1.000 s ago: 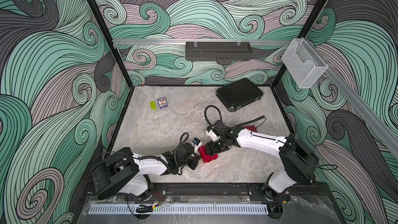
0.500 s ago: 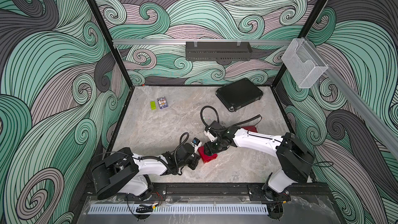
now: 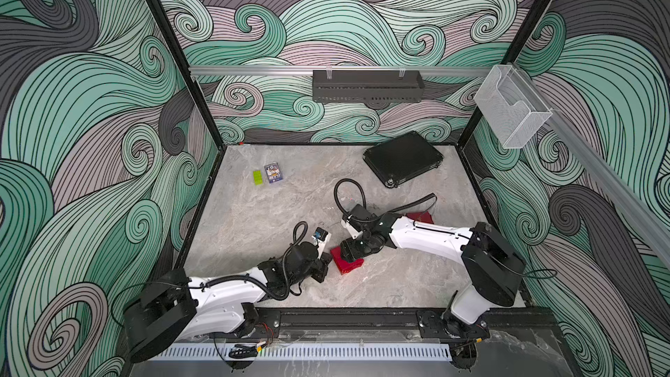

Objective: Take the necklace out of the lift-off lid jewelry box
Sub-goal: Close the lid on the jewelry box.

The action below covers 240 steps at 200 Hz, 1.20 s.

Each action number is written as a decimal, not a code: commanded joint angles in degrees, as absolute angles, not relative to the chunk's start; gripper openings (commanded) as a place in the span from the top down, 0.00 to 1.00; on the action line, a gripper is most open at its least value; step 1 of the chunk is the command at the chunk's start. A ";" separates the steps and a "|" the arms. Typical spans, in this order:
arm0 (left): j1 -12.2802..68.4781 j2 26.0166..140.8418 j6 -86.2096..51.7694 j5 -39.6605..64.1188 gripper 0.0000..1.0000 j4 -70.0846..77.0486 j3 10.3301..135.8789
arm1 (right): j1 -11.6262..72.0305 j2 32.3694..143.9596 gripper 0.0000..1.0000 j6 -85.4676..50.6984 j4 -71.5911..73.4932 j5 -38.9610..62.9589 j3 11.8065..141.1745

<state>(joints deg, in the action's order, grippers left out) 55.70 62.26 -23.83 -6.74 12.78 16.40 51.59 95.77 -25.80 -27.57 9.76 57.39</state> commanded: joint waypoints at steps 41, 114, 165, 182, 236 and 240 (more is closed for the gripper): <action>55.99 57.78 -25.08 -9.66 0.84 6.04 15.91 | 52.36 95.75 0.24 -25.92 -30.85 6.00 54.11; 56.01 56.89 -25.21 -10.84 0.84 3.56 17.05 | 52.38 87.61 0.27 -24.45 -34.67 3.45 54.13; 55.99 55.42 -25.47 -11.40 0.84 2.07 17.53 | 52.38 91.57 0.31 -24.16 -34.72 -0.29 53.35; 56.03 54.91 -25.49 -11.38 0.83 1.26 17.75 | 52.38 92.43 0.31 -24.37 -34.59 -0.61 53.10; 55.31 50.16 -23.17 -21.90 0.46 -5.58 20.20 | 50.72 84.28 0.22 -22.65 -34.34 0.93 52.11; 54.92 49.57 -22.55 -22.98 0.42 -5.67 20.29 | 50.11 83.40 0.20 -22.39 -34.33 1.05 52.00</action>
